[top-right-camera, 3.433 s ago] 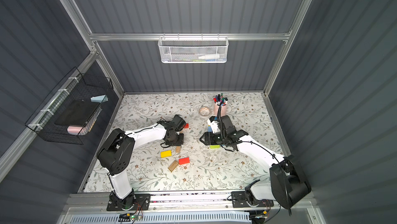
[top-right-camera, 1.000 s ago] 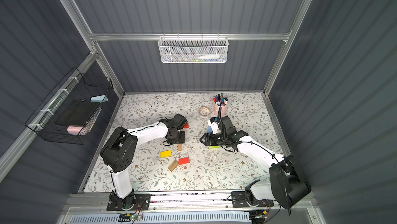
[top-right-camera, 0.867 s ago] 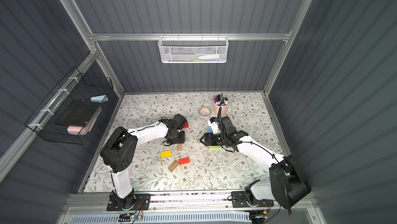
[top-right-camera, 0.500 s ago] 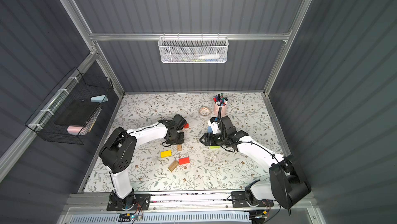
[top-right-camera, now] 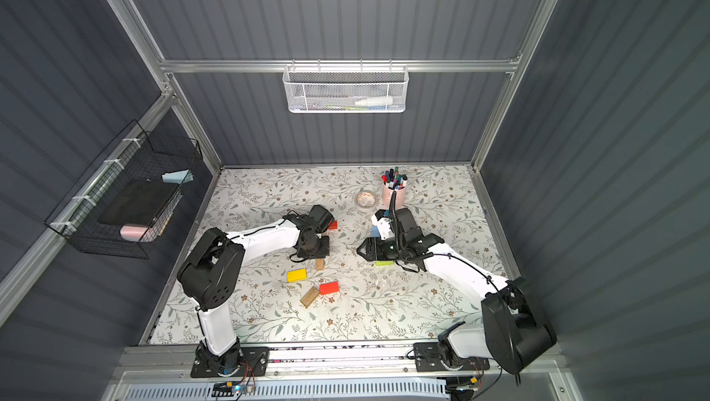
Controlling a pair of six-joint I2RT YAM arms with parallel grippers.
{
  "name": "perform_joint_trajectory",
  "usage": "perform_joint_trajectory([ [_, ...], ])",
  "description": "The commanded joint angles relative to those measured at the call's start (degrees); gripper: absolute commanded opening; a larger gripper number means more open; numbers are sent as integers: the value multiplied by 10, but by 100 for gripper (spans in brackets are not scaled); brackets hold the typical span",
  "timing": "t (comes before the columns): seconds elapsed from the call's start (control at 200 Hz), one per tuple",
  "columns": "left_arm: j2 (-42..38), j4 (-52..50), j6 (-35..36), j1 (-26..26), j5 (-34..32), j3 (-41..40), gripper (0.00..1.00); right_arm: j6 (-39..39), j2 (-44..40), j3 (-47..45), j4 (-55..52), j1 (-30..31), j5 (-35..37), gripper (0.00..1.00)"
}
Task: Assemble the letter c with building blocks
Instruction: Assemble the building block at the center of the board.
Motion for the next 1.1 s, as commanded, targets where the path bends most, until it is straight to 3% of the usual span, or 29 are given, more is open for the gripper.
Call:
perform_joint_trajectory([
  [0.0, 12, -3, 13, -3, -5, 15, 27, 4, -7, -7, 11, -4, -8, 68],
  [1.096, 26, -6, 21, -3, -5, 36, 28, 8, -10, -9, 12, -3, -13, 67],
])
